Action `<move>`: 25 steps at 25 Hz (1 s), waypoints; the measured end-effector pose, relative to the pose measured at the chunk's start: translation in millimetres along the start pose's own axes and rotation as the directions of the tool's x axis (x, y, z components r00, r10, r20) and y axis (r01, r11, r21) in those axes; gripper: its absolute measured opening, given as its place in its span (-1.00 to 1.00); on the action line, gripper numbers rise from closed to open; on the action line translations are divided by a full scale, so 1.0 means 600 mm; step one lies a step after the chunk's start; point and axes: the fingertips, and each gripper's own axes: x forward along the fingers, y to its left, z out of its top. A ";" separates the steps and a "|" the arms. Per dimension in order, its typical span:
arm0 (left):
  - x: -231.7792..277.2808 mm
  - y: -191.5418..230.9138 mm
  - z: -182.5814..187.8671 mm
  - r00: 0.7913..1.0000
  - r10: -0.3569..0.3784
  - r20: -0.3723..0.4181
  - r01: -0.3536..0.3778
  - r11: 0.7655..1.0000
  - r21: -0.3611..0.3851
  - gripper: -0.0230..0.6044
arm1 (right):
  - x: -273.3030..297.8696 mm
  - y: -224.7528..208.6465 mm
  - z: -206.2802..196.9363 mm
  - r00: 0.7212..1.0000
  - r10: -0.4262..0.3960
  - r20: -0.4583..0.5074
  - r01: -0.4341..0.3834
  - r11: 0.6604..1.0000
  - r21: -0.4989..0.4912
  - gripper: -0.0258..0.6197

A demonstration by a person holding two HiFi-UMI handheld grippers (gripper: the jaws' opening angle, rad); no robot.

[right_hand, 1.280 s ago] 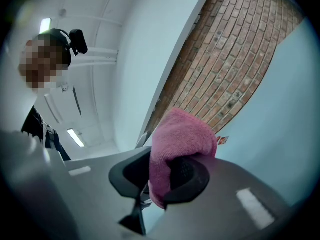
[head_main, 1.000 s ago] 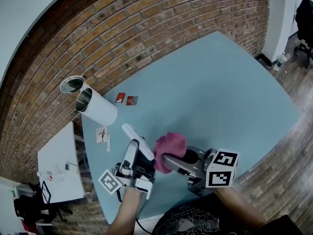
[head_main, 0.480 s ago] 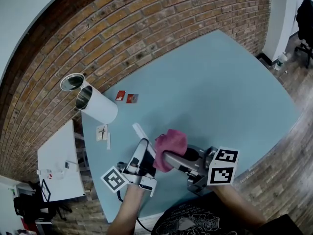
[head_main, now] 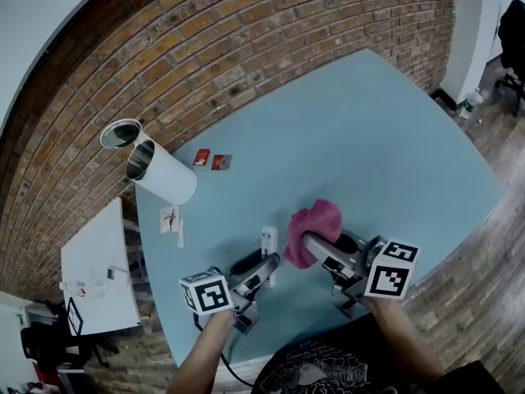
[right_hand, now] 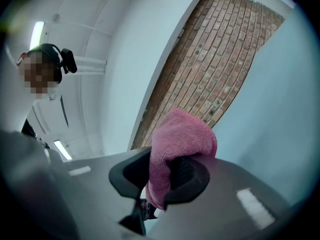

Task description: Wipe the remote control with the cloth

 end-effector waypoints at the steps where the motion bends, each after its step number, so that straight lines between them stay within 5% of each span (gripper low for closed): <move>1: 0.005 0.005 -0.017 0.998 0.015 -0.060 -0.013 0.999 0.034 -0.18 | -0.004 -0.006 0.002 1.000 -0.013 0.004 0.013 1.000 -0.001 -0.72; 3: 0.012 0.013 -0.051 0.980 0.062 -0.190 -0.038 0.991 0.126 -0.18 | -0.008 -0.017 0.001 0.999 -0.037 0.003 0.037 0.999 -0.013 -0.72; 5: 0.019 0.021 -0.085 0.936 0.133 -0.325 -0.050 0.967 0.250 -0.18 | -0.010 -0.024 -0.004 0.998 -0.055 -0.010 0.055 0.998 -0.031 -0.72; 10: 0.025 0.041 -0.155 0.768 0.321 -0.555 0.047 0.835 0.548 -0.17 | -0.006 -0.041 -0.040 0.990 -0.100 -0.096 0.091 0.991 -0.094 -0.72; 14: 0.024 0.053 -0.189 0.683 0.386 -0.621 0.182 0.733 0.656 -0.16 | -0.002 -0.050 -0.078 0.971 -0.128 -0.200 0.099 0.984 -0.146 -0.72; 18: 0.013 0.080 -0.203 0.655 0.445 -0.611 0.241 0.643 0.727 -0.15 | 0.009 -0.045 -0.115 0.953 -0.120 -0.278 0.079 0.985 -0.155 -0.72; 25: -0.044 0.098 -0.182 0.677 0.464 -0.571 0.209 0.623 0.754 -0.06 | 0.047 -0.025 -0.177 0.916 -0.073 -0.395 0.016 0.989 -0.146 -0.72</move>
